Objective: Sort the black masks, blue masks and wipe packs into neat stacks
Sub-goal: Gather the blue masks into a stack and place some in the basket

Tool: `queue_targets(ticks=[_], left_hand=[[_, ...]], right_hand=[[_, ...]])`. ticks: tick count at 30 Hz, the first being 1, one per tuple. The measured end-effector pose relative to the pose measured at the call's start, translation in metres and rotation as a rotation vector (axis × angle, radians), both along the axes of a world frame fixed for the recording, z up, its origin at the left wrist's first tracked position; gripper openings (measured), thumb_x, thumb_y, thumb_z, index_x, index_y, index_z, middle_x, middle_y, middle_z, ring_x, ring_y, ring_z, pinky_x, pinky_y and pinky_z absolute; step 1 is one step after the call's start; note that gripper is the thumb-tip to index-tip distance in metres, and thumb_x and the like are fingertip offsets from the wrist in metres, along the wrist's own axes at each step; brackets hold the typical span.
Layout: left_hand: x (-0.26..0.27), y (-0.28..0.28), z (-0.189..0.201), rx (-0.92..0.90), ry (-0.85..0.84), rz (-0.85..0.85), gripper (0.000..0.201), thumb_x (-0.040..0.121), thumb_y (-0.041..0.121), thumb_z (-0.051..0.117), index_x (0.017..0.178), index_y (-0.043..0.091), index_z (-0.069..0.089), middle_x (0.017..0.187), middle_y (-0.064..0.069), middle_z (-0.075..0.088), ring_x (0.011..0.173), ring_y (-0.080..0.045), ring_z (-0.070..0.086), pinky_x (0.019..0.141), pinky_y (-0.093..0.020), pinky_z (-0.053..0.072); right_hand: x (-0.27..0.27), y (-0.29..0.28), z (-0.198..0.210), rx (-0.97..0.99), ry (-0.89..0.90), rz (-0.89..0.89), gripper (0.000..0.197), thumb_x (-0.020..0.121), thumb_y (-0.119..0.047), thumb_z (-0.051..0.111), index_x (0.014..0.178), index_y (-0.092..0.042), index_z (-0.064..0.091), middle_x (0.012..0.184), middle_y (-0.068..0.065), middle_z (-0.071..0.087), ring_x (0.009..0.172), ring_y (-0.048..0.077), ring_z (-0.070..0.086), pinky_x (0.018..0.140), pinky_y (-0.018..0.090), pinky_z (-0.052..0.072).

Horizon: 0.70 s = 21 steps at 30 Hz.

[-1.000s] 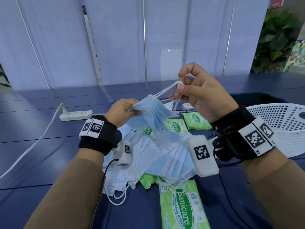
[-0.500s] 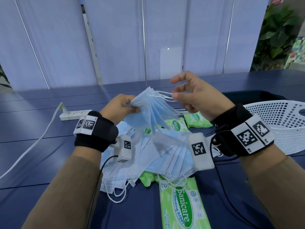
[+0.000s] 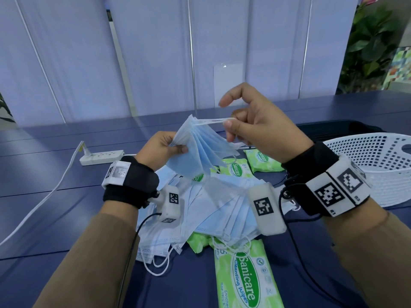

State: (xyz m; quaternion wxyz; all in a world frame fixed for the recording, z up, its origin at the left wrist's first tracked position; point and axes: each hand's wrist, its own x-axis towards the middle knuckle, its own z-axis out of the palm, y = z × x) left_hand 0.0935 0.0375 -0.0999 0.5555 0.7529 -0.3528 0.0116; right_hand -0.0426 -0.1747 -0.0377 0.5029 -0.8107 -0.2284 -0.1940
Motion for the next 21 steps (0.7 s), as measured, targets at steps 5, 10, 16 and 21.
queue_targets(ticks=[5,10,16,21], left_hand=[[-0.001,0.001,-0.002,-0.057,0.039,-0.041,0.024,0.072,0.014,0.062,0.071,0.033,0.076,0.071,0.015,0.071,0.069,0.002,0.064,0.070,-0.013,0.051],[0.000,0.000,-0.003,-0.084,0.073,-0.121,0.021,0.059,0.026,0.085,0.078,0.023,0.077,0.078,0.008,0.074,0.075,-0.006,0.068,0.074,-0.020,0.054],[0.003,-0.003,-0.005,-0.139,0.122,-0.129,0.029,0.063,0.031,0.080,0.085,0.013,0.075,0.082,0.002,0.074,0.077,-0.010,0.068,0.071,-0.022,0.053],[-0.006,-0.013,-0.003,-0.118,0.061,-0.114,0.034,0.083,-0.008,0.058,0.075,0.019,0.077,0.073,0.007,0.073,0.070,-0.006,0.067,0.071,-0.022,0.055]], right_hand=[[0.003,-0.003,-0.003,-0.465,-0.067,-0.152,0.020,0.085,-0.006,0.056,0.081,-0.025,0.062,0.079,-0.003,0.066,0.067,0.006,0.056,0.072,0.025,0.046],[0.012,0.003,-0.012,-0.682,-0.148,-0.309,0.019,0.081,-0.022,0.066,0.100,-0.021,0.063,0.087,-0.003,0.051,0.079,0.014,0.050,0.076,0.029,0.039],[0.013,0.013,-0.020,-0.621,-0.194,-0.358,0.032,0.092,-0.043,0.050,0.090,-0.014,0.063,0.085,0.000,0.050,0.083,0.019,0.050,0.074,0.032,0.037],[0.011,0.025,-0.026,-0.640,-0.069,-0.324,0.031,0.087,-0.047,0.055,0.082,-0.016,0.058,0.077,-0.005,0.058,0.076,0.016,0.051,0.067,0.030,0.038]])
